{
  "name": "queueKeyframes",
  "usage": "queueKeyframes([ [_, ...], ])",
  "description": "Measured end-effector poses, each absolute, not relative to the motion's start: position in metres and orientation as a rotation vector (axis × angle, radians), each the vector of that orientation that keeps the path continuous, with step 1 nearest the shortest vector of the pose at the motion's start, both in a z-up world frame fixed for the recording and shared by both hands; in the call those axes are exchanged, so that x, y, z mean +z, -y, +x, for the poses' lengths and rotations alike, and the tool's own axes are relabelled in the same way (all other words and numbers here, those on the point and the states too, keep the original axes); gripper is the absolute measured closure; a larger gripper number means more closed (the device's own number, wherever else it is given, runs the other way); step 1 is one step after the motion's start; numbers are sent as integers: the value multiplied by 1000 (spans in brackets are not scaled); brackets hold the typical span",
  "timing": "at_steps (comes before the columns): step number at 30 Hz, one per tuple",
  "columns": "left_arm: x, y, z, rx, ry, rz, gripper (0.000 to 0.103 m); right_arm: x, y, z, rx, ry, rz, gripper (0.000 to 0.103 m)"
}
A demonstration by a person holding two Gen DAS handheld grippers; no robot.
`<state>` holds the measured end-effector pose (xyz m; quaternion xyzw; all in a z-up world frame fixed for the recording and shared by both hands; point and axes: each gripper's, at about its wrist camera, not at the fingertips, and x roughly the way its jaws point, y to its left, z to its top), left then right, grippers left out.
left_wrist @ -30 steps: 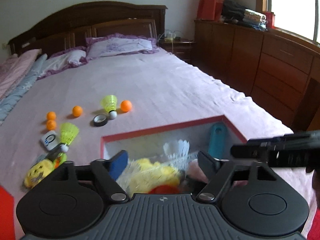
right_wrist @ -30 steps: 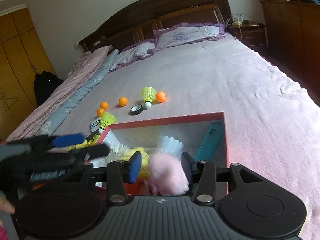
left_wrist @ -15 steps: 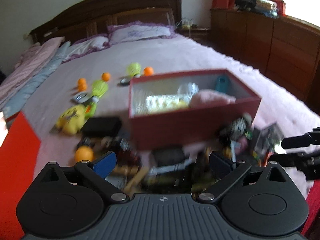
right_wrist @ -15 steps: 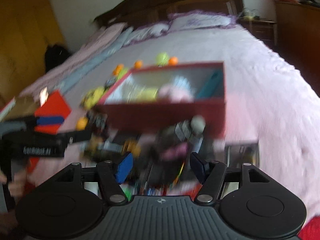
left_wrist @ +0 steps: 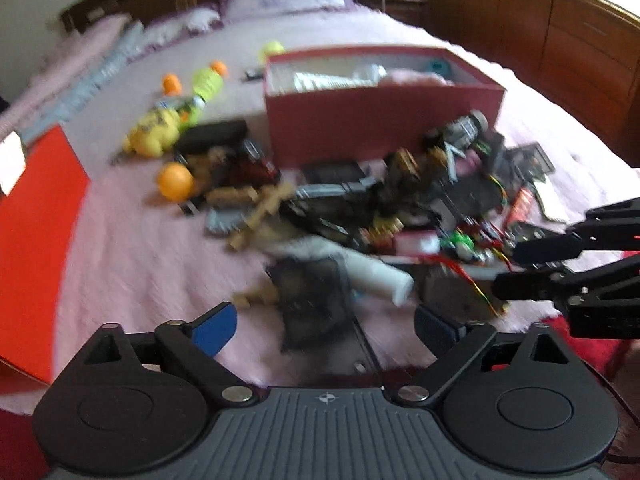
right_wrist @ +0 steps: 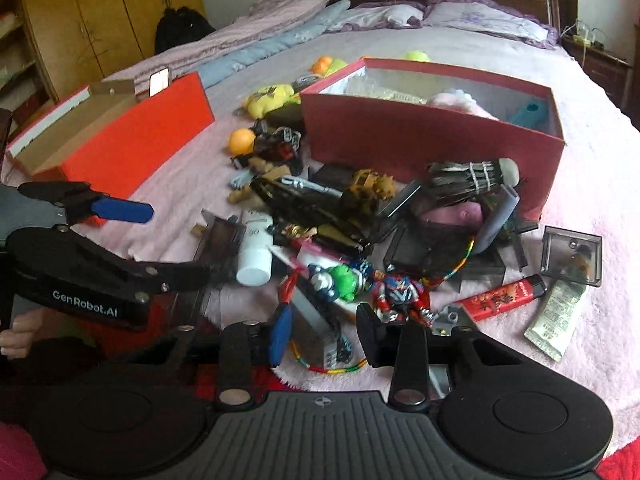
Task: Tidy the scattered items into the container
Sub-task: 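Grasp the smoky grey plastic case with the left tool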
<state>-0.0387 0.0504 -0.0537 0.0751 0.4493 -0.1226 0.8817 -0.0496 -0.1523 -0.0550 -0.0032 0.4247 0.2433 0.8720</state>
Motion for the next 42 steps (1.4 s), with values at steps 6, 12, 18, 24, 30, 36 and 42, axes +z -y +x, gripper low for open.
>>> queueKeyframes([
  [6,-73,-58,-39,-271,-1058,77,23,-60,153,-50,498,-899,7,64],
  [12,-84,-69,-39,-250,-1104,-3,27,-72,151,-44,493,-914,13,66],
  [18,-82,-61,-45,-248,-1081,61,33,-82,146,-41,491,-926,1,70],
  [24,-72,-64,-49,-303,-1063,10,44,-67,151,-50,538,-878,-6,70],
  [30,-77,-59,-48,-303,-1077,27,45,-71,154,-48,528,-892,9,74],
  [36,-81,-74,-45,-235,-1092,-21,41,-69,156,-47,520,-872,15,75],
  [42,-91,-67,-39,-255,-1082,27,24,-81,150,-36,516,-911,0,78],
])
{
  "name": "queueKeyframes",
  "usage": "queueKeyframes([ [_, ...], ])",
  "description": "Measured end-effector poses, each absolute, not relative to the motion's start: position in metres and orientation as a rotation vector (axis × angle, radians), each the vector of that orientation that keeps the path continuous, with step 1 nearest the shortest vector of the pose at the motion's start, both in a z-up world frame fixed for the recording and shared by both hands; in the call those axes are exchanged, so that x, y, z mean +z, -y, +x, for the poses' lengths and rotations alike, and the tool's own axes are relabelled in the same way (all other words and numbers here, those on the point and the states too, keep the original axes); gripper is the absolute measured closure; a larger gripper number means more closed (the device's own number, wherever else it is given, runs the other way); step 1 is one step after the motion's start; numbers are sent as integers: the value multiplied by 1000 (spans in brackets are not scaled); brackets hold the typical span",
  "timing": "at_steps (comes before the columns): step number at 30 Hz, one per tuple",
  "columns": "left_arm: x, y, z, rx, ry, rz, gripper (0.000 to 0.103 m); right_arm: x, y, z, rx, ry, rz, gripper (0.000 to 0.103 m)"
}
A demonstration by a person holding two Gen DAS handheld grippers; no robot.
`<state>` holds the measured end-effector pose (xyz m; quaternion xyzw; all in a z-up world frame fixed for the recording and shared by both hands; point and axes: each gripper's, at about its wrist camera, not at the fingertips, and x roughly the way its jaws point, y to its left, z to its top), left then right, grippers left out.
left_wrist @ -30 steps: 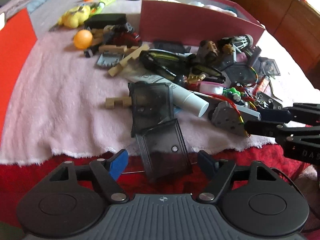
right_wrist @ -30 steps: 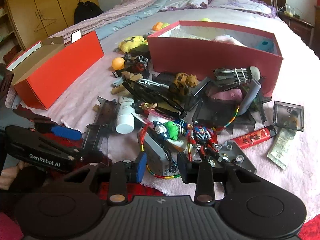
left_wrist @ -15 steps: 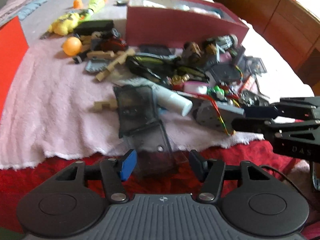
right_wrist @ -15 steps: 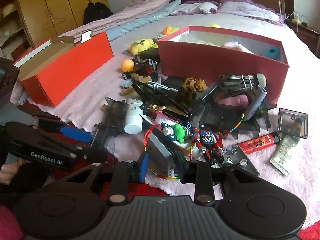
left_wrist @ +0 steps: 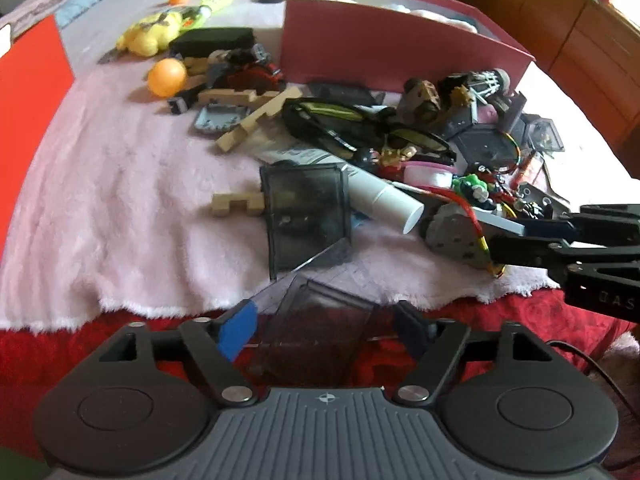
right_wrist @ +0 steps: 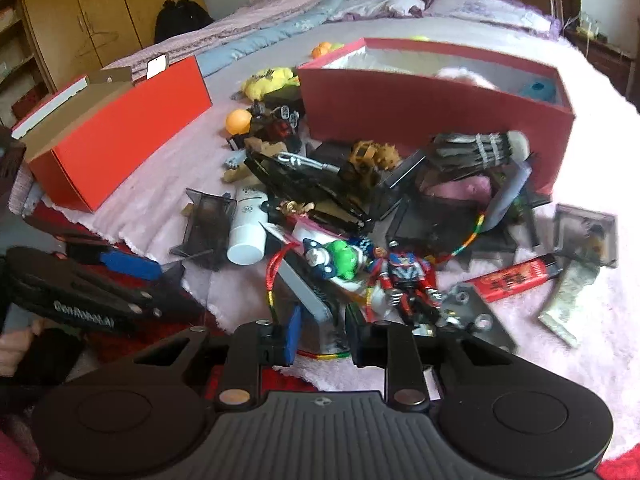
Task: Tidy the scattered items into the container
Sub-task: 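Grasp the smoky grey plastic case with the left tool, then carry the case to the box with the left tool while the right tool grasps a black comb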
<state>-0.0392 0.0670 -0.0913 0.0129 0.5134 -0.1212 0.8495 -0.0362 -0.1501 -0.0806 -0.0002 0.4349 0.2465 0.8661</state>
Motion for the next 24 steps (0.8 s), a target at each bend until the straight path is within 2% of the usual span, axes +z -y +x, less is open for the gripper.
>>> queueKeyframes([
  [4,-93,-58,-45,-267,-1070,103,23,-82,146,-36,521,-909,-24,78],
  [8,-90,-57,-52,-286,-1079,140,31,-80,142,-45,536,-912,-74,78],
  [12,-93,-59,-56,-302,-1091,149,32,-82,136,-51,555,-919,-127,76],
  [15,-95,-58,-55,-322,-1094,154,24,-84,134,-47,546,-928,-130,73],
  [16,-97,-56,-56,-339,-1095,159,17,-85,133,-45,540,-935,-129,73],
  [18,-99,-52,-57,-345,-1081,184,16,-88,132,-42,534,-947,-125,72],
  [20,-92,-51,-62,-329,-1031,209,55,-86,132,-44,527,-929,-134,80],
  [24,-82,-58,-64,-343,-996,142,56,-76,134,-55,550,-863,-129,86],
])
